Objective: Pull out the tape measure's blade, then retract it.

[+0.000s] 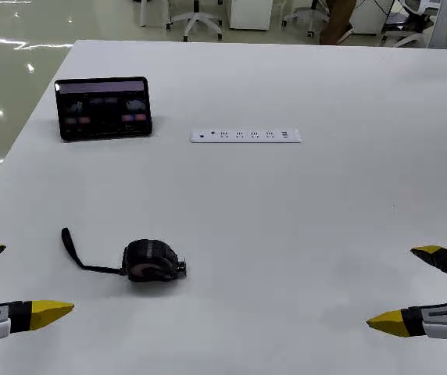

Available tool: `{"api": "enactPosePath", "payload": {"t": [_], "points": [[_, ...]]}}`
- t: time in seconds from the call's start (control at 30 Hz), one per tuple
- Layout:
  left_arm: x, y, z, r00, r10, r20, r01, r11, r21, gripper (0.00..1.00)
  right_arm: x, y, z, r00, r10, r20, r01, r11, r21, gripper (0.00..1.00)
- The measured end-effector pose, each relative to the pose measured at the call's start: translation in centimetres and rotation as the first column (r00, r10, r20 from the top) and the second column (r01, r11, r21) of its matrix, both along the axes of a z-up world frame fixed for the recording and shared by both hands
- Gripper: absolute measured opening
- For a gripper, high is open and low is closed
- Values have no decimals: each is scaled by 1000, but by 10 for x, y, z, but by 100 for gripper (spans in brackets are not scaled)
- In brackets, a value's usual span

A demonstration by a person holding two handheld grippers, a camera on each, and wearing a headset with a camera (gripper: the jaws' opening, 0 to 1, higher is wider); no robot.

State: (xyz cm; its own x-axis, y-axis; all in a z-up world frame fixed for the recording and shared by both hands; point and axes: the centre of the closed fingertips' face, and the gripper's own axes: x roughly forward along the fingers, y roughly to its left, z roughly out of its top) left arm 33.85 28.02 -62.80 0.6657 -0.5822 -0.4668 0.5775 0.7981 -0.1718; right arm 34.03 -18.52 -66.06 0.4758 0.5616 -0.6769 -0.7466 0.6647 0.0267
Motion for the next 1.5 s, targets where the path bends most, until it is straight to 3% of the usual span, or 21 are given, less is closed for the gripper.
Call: {"api": "enactPosePath", "payload": {"t": [0.03, 0.1, 0.2, 0.23, 0.27, 0.37, 0.47, 0.57, 0.63, 0.83, 0.97, 1.03, 1.13, 1.23, 1.3, 1.37, 1.5], "points": [[1, -2, -1, 1000, -4, -6, 4, 1000, 6, 100, 1, 2, -1, 1000, 5, 0, -5, 1000, -2, 100], [6, -6, -4, 1000, -19, 11, 18, 999, 43, 100, 2, 7, -4, 1000, 26, 3, -26, 1000, -18, 100], [12, -16, -6, 999, -52, 7, 52, 998, 43, 100, 7, 19, -4, 998, 55, 9, -55, 998, -9, 100], [16, -26, 2, 993, -102, 65, 100, 994, 33, 99, 9, 23, -6, 997, 73, 13, -73, 997, -20, 100], [16, -30, 3, 990, -122, 70, 120, 992, 31, 97, 11, 26, -6, 996, 86, 20, -86, 996, -23, 100], [21, -39, -5, 988, -156, 14, 154, 986, 60, 97, 15, 38, -7, 991, 132, 25, -131, 991, -35, 100], [30, -47, -7, 980, -197, 15, 195, 977, 88, 94, 21, 52, -8, 986, 166, 24, -166, 986, -25, 100], [39, -57, -10, 968, -252, 8, 248, 959, 141, 93, 29, 66, -8, 979, 201, 26, -200, 979, -28, 100], [44, -63, -10, 961, -275, 12, 270, 951, 150, 93, 34, 72, -9, 975, 218, 30, -217, 976, -30, 100], [60, -76, -17, 947, -321, -33, 321, 924, 209, 95, 45, 96, -7, 963, 268, 37, -267, 963, -21, 100], [59, -83, -26, 919, -382, -102, 395, 883, 254, 92, 49, 110, -7, 951, 305, 43, -305, 952, -17, 100], [60, -90, -26, 907, -411, -96, 421, 866, 269, 89, 52, 119, -7, 944, 327, 48, -327, 945, -10, 100], [63, -97, -33, 889, -442, -122, 458, 840, 291, 87, 56, 134, -8, 935, 352, 50, -352, 936, -3, 100], [64, -106, -43, 861, -490, -137, 507, 799, 322, 85, 62, 152, -14, 920, 389, 56, -389, 921, 0, 100], [67, -111, -46, 838, -534, -109, 536, 768, 350, 83, 64, 161, -18, 912, 406, 56, -406, 914, -1, 100], [64, -113, -55, 829, -535, -164, 557, 759, 338, 78, 64, 175, -22, 892, 446, 72, -447, 895, 0, 100], [64, -117, -66, 804, -559, -205, 593, 723, 355, 69, 62, 199, -31, 863, 499, 83, -501, 866, -1, 100]]}}
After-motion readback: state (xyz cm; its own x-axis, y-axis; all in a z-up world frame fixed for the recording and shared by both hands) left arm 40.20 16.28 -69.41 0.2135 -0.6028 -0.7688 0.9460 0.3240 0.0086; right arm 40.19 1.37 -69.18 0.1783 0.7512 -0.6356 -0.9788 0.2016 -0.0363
